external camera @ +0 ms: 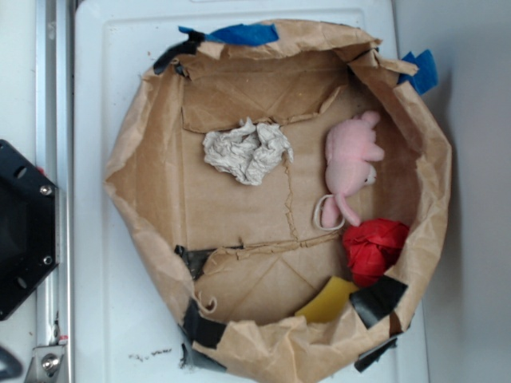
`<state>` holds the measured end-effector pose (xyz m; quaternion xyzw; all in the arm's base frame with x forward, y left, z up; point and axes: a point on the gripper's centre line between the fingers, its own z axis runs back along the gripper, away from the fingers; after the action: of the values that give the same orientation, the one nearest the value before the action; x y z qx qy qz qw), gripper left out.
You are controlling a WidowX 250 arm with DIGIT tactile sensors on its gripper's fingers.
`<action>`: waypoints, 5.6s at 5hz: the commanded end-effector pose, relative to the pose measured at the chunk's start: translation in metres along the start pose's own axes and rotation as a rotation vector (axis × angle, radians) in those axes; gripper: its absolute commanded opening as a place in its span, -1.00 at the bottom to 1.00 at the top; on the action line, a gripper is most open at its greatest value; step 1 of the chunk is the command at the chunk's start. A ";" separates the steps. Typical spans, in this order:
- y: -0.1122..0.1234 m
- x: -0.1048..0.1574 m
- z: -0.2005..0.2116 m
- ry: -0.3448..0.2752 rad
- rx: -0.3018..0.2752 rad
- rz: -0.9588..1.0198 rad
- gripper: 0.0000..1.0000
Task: Grab the pink bunny.
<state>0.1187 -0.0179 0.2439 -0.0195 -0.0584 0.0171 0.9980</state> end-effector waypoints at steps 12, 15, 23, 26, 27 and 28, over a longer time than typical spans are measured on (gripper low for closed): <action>0.055 0.160 -0.183 -0.127 -0.124 0.704 1.00; 0.059 0.187 -0.194 -0.215 -0.151 0.787 1.00; 0.046 0.201 -0.235 -0.244 -0.095 0.776 1.00; 0.063 0.186 -0.186 -0.198 -0.087 0.630 -1.00; 0.068 0.170 -0.146 -0.099 -0.060 0.429 -1.00; 0.060 0.152 -0.118 -0.032 -0.056 0.234 -1.00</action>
<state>0.2682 0.0301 0.1210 -0.0550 -0.0314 0.1318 0.9893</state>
